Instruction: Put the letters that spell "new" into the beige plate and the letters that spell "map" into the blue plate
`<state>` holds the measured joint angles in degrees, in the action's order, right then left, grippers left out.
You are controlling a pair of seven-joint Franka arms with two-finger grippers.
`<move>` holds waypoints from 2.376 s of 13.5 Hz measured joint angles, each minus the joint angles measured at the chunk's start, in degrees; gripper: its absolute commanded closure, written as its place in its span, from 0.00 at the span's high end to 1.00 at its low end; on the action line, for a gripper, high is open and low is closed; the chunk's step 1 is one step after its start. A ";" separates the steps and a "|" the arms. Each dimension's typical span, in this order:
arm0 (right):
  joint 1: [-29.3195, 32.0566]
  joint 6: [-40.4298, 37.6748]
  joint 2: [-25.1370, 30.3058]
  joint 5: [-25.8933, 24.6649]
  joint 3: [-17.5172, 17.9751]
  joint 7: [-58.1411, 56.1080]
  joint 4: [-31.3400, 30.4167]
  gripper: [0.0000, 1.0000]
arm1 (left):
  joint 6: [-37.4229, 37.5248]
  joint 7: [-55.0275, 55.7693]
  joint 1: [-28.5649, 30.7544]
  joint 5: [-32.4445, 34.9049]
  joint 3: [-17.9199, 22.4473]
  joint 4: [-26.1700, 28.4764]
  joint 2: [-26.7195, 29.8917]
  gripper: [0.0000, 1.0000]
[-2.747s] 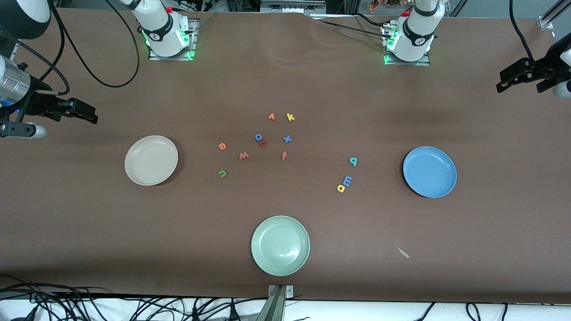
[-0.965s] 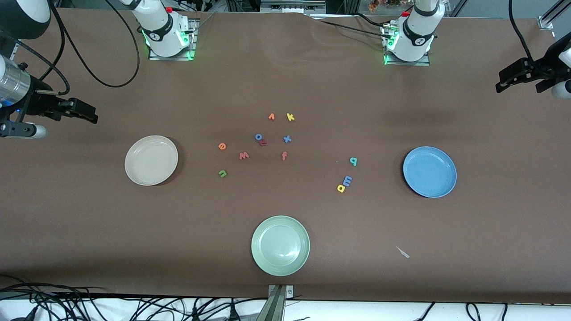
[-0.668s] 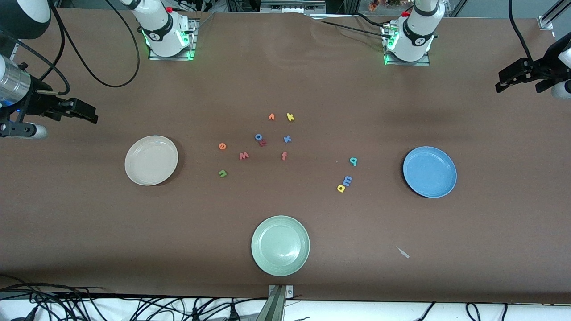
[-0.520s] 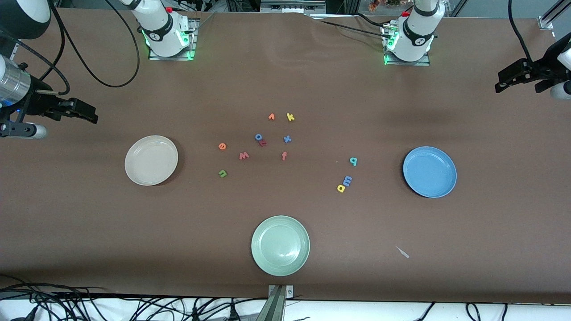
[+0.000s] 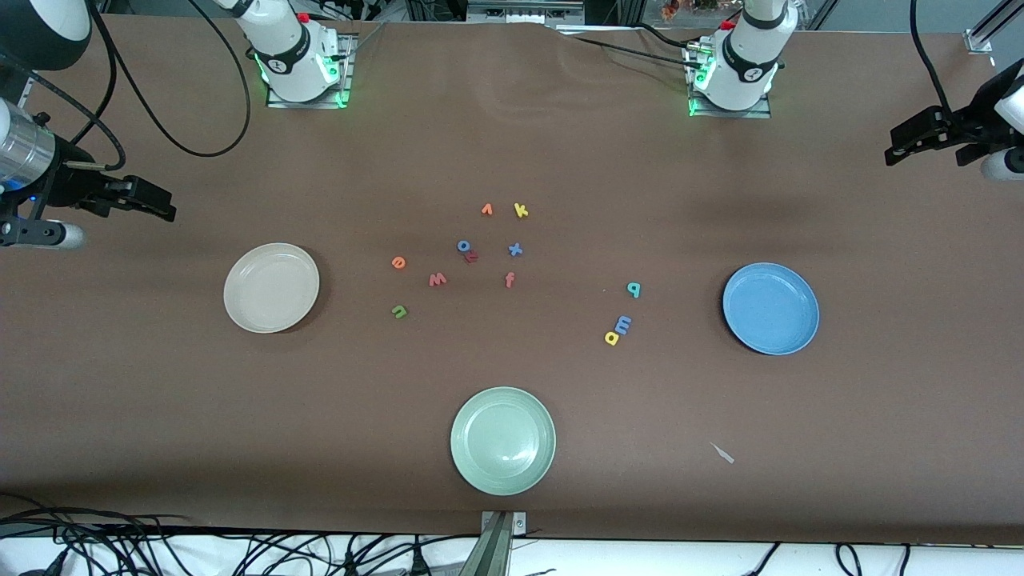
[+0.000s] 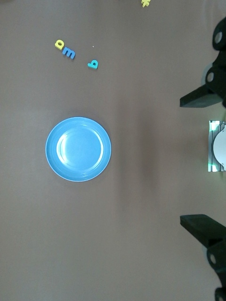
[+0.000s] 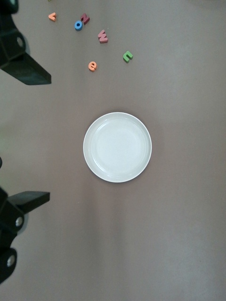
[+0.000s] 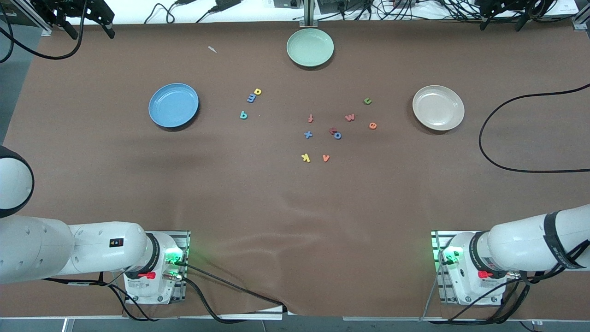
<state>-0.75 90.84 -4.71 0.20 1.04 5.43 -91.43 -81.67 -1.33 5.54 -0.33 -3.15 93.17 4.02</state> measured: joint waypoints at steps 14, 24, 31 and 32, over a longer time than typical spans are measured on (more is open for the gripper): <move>-0.01 0.00 0.00 0.00 0.04 0.00 0.00 1.00 | 0.65 0.00 -0.02 0.00 0.00 -0.05 0.00 1.00; -0.02 -0.01 0.00 0.00 0.07 0.00 0.00 1.00 | 1.11 0.00 -0.33 0.00 -0.18 -0.05 -1.53 1.00; -0.02 -0.01 0.00 0.00 0.08 0.00 0.00 1.00 | 1.22 0.00 -0.33 0.00 -0.18 -0.05 -1.62 1.00; -0.02 -0.01 0.00 0.00 0.08 0.00 0.00 1.00 | 1.25 0.00 -0.33 0.00 -0.18 -0.05 -1.62 1.00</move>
<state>-0.77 90.83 -4.71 0.20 1.11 5.43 -91.43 -80.42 -1.33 5.21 -0.33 -3.33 93.11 2.40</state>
